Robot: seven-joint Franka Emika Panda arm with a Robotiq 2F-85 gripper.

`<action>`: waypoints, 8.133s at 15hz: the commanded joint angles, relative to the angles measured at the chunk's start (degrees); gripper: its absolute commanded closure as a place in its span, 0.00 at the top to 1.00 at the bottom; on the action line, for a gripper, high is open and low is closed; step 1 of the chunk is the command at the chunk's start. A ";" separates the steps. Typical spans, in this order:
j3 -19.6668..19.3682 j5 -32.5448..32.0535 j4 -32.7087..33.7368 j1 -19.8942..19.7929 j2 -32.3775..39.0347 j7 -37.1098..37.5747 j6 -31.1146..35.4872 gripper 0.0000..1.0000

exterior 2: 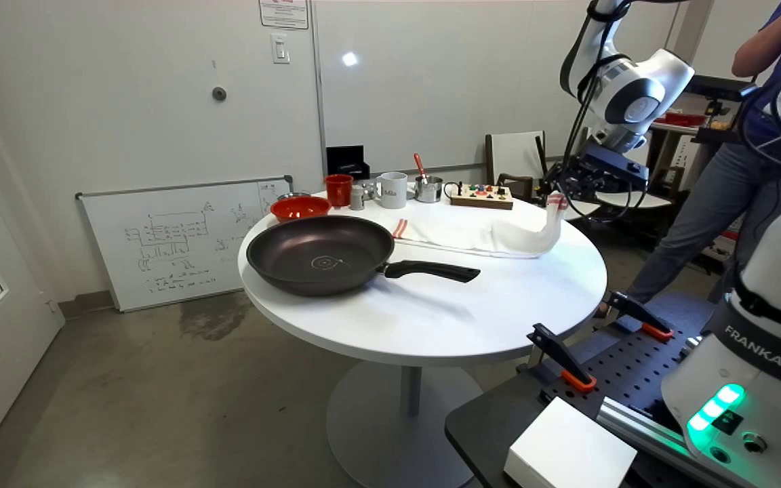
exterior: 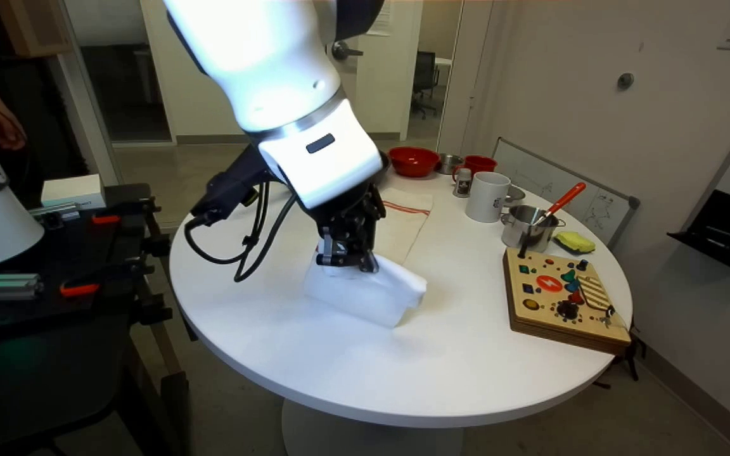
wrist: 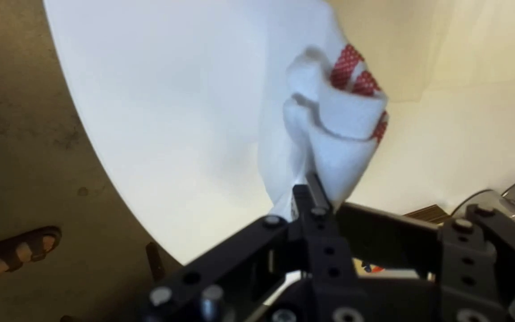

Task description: Fold the towel in half

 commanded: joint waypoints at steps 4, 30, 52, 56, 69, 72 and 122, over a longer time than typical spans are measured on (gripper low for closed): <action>6.54 -4.44 -0.03 -5.30 -2.27 1.57 -6.28 0.02; 13.72 -2.69 1.98 -12.86 -2.61 -1.69 -15.23 0.02; 13.44 -2.33 2.73 -12.66 -1.68 -3.83 -15.86 0.02; 13.43 -2.33 2.73 -12.67 -1.68 -3.88 -15.86 0.02; 18.36 -0.70 5.67 -7.71 -2.63 0.27 -15.27 0.02; 19.61 0.56 6.74 -5.96 -0.93 1.66 -12.62 0.01; 21.72 -4.09 37.96 14.66 26.34 30.65 16.63 0.79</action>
